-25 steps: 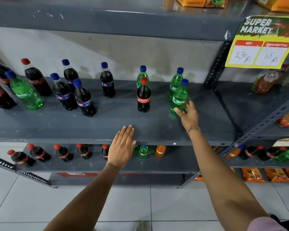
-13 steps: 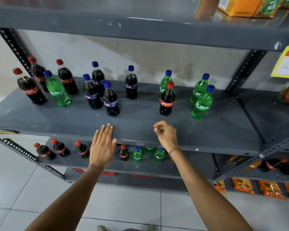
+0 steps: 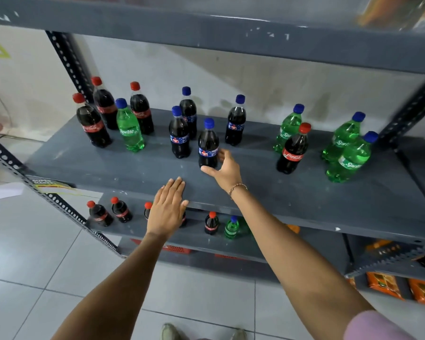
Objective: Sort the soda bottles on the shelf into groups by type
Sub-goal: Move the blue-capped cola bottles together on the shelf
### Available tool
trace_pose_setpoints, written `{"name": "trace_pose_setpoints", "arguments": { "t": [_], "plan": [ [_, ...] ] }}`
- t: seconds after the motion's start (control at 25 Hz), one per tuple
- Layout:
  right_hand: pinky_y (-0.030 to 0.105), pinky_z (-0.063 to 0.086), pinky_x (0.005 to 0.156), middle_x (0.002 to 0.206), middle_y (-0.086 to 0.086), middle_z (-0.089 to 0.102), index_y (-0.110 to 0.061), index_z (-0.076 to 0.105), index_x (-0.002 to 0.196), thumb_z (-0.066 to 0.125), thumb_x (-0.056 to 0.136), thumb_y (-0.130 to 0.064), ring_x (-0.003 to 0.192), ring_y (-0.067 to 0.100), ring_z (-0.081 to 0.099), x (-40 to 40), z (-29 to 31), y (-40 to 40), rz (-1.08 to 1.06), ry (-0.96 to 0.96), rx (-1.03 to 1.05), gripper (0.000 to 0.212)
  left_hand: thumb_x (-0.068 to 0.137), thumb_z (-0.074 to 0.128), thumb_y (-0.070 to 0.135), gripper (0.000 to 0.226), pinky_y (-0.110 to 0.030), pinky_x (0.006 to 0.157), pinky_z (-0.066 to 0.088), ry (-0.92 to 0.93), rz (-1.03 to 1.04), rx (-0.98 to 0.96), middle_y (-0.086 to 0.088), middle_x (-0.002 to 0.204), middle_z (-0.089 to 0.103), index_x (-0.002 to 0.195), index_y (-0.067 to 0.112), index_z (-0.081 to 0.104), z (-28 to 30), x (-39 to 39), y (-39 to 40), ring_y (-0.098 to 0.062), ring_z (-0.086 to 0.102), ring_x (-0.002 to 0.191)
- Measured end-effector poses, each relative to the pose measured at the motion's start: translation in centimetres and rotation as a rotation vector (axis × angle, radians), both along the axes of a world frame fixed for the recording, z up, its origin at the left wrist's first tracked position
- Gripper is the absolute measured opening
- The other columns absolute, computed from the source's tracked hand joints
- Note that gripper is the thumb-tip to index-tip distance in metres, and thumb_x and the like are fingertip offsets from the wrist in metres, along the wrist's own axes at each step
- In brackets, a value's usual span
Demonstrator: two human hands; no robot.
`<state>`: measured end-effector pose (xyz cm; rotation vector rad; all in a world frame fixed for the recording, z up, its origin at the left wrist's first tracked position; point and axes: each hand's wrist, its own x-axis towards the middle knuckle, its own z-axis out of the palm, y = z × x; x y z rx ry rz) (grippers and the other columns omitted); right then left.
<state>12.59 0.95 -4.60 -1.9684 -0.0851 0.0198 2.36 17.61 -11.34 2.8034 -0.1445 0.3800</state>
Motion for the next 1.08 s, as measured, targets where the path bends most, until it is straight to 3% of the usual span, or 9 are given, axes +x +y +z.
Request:
{"name": "trace_pose_setpoints", "arguments": {
  "t": [0.16, 0.28, 0.4, 0.6, 0.8, 1.0, 1.08],
  "plan": [
    [0.027, 0.046, 0.086, 0.109, 0.013, 0.065, -0.007, 0.053, 0.111, 0.074, 0.071, -0.010, 0.099, 0.022, 0.061, 0.6, -0.3, 1.2, -0.085, -0.024, 0.068, 0.046, 0.099, 0.017, 0.041, 0.061, -0.045, 0.110, 0.026, -0.006, -0.004, -0.014, -0.015, 0.144, 0.044, 0.136, 0.002, 0.044, -0.1, 0.1, 0.1, -0.033, 0.035, 0.135],
    [0.025, 0.046, 0.085, 0.105, 0.009, 0.067, -0.009, 0.055, 0.112, 0.069, 0.075, -0.007, 0.090, 0.013, 0.059, 0.5, -0.9, 0.2, -0.096, -0.035, 0.050, 0.039, 0.098, 0.021, 0.040, 0.058, -0.044, 0.111, 0.024, -0.008, -0.007, -0.019, -0.014, 0.146, 0.042, 0.137, 0.003, 0.043, -0.4, 0.1, 0.2, -0.031, 0.032, 0.137],
    [0.025, 0.045, 0.085, 0.100, 0.000, 0.063, -0.014, 0.054, 0.115, 0.064, 0.079, -0.007, 0.093, 0.013, 0.059, 0.6, -1.4, -1.8, -0.149, -0.059, 0.024, 0.038, 0.098, 0.021, 0.040, 0.058, -0.044, 0.112, 0.023, -0.009, -0.004, -0.024, -0.013, 0.147, 0.040, 0.138, 0.003, 0.043, -0.6, 0.2, 0.3, -0.030, 0.030, 0.138],
    [0.024, 0.040, 0.091, 0.118, 0.012, 0.063, -0.011, 0.045, 0.128, 0.060, 0.084, -0.006, 0.109, 0.023, 0.058, 2.2, -1.2, -4.0, -0.180, -0.053, -0.071, 0.047, 0.099, 0.016, 0.043, 0.060, -0.043, 0.113, 0.021, -0.008, -0.005, -0.017, -0.013, 0.147, 0.039, 0.138, 0.004, 0.042, -0.7, 0.3, 0.4, -0.029, 0.029, 0.139],
    [0.023, 0.037, 0.093, 0.125, 0.012, 0.059, -0.012, 0.040, 0.134, 0.058, 0.085, -0.006, 0.115, 0.024, 0.054, 3.4, -0.6, -3.7, -0.198, 0.014, -0.042, 0.052, 0.100, 0.018, 0.042, 0.059, -0.042, 0.113, 0.020, -0.006, -0.004, -0.012, -0.012, 0.148, 0.039, 0.138, 0.005, 0.041, -1.0, 0.5, 0.5, -0.028, 0.029, 0.139],
    [0.040, 0.038, 0.107, 0.132, 0.014, 0.054, -0.007, 0.038, 0.135, 0.058, 0.087, -0.014, 0.122, 0.028, 0.049, 2.4, -0.9, -4.3, -0.168, 0.074, -0.020, 0.052, 0.100, 0.014, 0.043, 0.060, -0.037, 0.114, 0.013, -0.003, -0.001, 0.006, -0.013, 0.147, 0.040, 0.138, 0.005, 0.041, -1.1, 0.6, 0.5, -0.028, 0.029, 0.139],
    [0.038, 0.037, 0.108, 0.134, 0.013, 0.052, -0.005, 0.039, 0.134, 0.053, 0.089, -0.014, 0.123, 0.026, 0.048, 1.1, -1.5, -4.7, -0.260, 0.080, 0.050, 0.048, 0.100, 0.014, 0.042, 0.060, -0.036, 0.114, 0.012, -0.006, 0.004, 0.012, -0.012, 0.147, 0.040, 0.139, 0.005, 0.040, -1.2, 0.6, 0.5, -0.028, 0.028, 0.139]
  ]
}}
